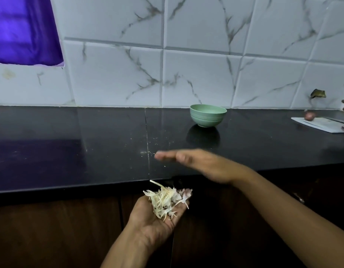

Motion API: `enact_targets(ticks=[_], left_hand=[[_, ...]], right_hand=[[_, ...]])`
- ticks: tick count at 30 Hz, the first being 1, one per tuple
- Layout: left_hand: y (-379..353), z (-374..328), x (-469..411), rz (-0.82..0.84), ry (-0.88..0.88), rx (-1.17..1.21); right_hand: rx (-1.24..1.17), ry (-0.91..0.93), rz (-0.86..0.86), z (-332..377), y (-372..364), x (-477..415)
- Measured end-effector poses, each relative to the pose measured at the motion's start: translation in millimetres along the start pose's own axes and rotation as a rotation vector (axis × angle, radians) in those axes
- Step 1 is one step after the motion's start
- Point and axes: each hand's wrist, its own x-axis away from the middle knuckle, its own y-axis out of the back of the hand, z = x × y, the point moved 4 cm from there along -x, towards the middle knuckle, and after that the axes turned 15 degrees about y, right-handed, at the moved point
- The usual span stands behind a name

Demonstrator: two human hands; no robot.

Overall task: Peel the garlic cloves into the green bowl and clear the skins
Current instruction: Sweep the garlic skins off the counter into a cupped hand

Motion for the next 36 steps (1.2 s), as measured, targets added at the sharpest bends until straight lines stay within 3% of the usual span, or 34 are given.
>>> enact_targets(ticks=[3, 6, 11, 15, 18, 22, 28, 32, 36], left_hand=[[0.0, -1.1, 5.3, -0.003, 0.006, 0.009], [0.4, -2.4, 8.7, -0.009, -0.01, 0.028], [1.5, -7.2, 12.5, -0.02, -0.036, 0.017], [1.1, -8.2, 14.0, -0.015, -0.042, 0.004], [3.0, -7.8, 13.2, -0.022, -0.031, 0.004], [4.5, -6.9, 15.7, -0.018, -0.026, 0.017], [7.3, -9.6, 19.0, -0.009, -0.04, 0.021], [8.7, -11.5, 16.5, 0.01, -0.042, 0.001], [10.8, -14.0, 14.3, 0.006, -0.05, -0.013]], right_hand=[[0.209, -0.207, -0.15, -52.2, 38.0, -12.3], [0.381, -0.37, 0.021, -89.4, 38.2, -33.8], [0.471, -0.109, 0.259, -52.8, -14.5, -60.8], [0.179, 0.029, 0.331, -7.8, -28.0, -20.1], [-0.015, 0.039, 0.168, -14.4, -7.3, -15.2], [0.144, -0.154, -0.077, -65.8, 29.4, -55.2], [0.349, -0.283, 0.143, -91.7, 19.6, -107.0], [0.423, -0.063, 0.329, -55.9, -22.7, -102.7], [0.365, 0.092, 0.36, -18.3, -39.0, -55.0]])
